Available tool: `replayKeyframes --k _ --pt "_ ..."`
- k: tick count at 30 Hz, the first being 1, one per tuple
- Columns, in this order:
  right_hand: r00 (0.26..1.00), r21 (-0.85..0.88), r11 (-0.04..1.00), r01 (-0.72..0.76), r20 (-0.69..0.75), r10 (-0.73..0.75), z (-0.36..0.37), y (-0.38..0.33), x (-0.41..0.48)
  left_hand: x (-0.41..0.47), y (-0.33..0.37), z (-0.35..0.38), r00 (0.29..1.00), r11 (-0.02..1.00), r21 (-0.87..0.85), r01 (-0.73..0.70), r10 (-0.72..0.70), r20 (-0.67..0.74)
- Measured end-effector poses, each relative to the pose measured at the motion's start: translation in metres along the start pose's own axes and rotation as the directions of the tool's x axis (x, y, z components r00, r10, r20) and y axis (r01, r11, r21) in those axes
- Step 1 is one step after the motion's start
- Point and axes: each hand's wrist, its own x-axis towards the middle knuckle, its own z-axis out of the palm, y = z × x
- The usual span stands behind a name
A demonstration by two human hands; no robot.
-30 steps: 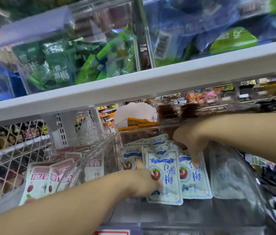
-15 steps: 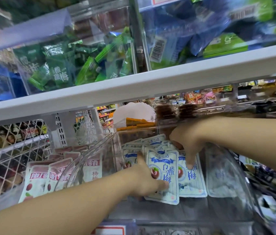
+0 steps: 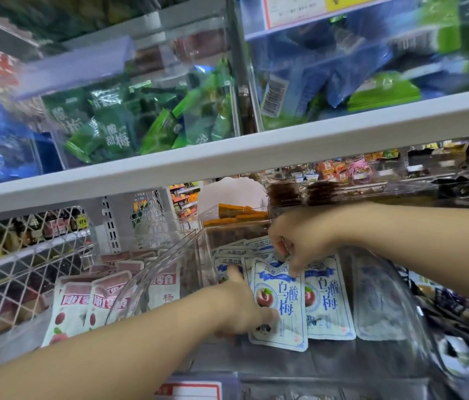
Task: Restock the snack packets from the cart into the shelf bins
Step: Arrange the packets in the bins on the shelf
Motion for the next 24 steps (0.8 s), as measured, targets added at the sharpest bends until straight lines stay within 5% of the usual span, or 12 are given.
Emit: replayKeyframes --k 4,7,15,19,24 --pt "0.999 -0.005 0.999 0.038 -0.017 -0.038 -0.003 -0.016 -0.021 -0.029 -0.005 -0.013 0.999 0.998 0.051 -0.020 0.022 -0.039" --pt "0.994 0.015 0.996 0.088 -0.070 -0.087 -0.009 -0.037 -0.046 -0.053 -0.019 -0.019 0.966 0.992 0.021 -0.127 0.128 -0.224" --pt "0.886 0.054 0.958 0.282 -0.398 -0.238 -0.005 -0.118 -0.106 -0.161 -0.067 0.018 0.694 0.788 -0.298 -0.539 0.215 -0.687" --pt "0.796 0.176 0.884 0.434 -0.535 -0.284 0.017 -0.175 -0.128 -0.216 -0.098 0.068 0.707 0.732 -0.424 -0.533 0.110 -0.699" --pt "0.810 0.322 0.777 0.541 -0.449 -0.377 0.087 -0.250 -0.138 -0.262 -0.159 0.135 0.780 0.745 -0.523 -0.415 -0.005 -0.626"
